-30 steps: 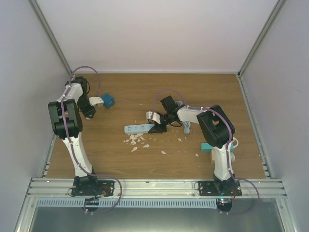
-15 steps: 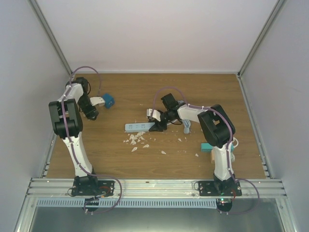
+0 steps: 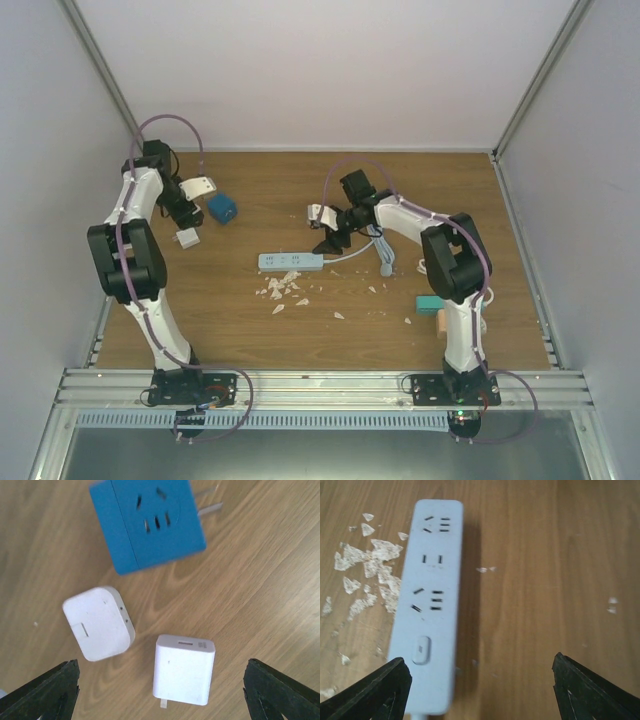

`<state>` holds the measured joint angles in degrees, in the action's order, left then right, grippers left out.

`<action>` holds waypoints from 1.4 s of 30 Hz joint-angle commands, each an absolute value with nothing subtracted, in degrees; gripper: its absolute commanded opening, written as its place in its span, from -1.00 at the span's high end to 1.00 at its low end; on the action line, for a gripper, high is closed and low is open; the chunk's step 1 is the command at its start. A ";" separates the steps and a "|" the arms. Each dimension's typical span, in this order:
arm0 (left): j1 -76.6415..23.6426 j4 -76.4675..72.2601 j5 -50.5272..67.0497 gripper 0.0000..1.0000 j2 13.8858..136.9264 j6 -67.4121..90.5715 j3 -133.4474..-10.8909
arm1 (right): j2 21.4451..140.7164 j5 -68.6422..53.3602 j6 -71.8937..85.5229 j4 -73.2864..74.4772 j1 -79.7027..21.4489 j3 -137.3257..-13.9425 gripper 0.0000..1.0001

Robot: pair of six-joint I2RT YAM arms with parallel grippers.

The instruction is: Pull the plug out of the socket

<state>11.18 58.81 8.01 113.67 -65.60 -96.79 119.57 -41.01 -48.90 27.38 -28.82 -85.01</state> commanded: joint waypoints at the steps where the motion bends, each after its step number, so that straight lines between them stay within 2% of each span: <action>1: 10.55 54.66 16.95 -0.80 106.91 -68.92 -93.85 | 117.14 -41.82 -61.26 38.90 -25.44 -90.21 -0.57; 8: 7.09 55.53 25.13 -0.79 101.99 -73.22 -88.81 | 119.89 -34.37 -83.17 55.20 -19.09 -99.86 -0.58; 19: -3.00 51.07 30.65 -0.77 101.03 -70.06 -81.01 | 122.13 -22.53 -102.03 63.29 -12.72 -104.41 -0.54; 26: -5.72 47.44 32.03 -0.75 103.81 -64.56 -82.81 | 124.13 -21.13 -107.27 68.15 -14.47 -104.18 -0.50; 35: -6.06 46.03 30.01 -0.74 102.87 -64.17 -80.43 | 129.22 -15.57 -109.24 64.19 -15.11 -104.13 -0.46; 38: -6.06 44.94 29.16 -0.74 102.57 -63.24 -80.12 | 131.73 -14.34 -107.93 64.11 -14.94 -106.33 -0.39; 42: -6.00 42.10 27.50 -0.74 101.84 -62.29 -79.27 | 135.60 -13.90 -104.74 66.44 -13.77 -111.85 -0.16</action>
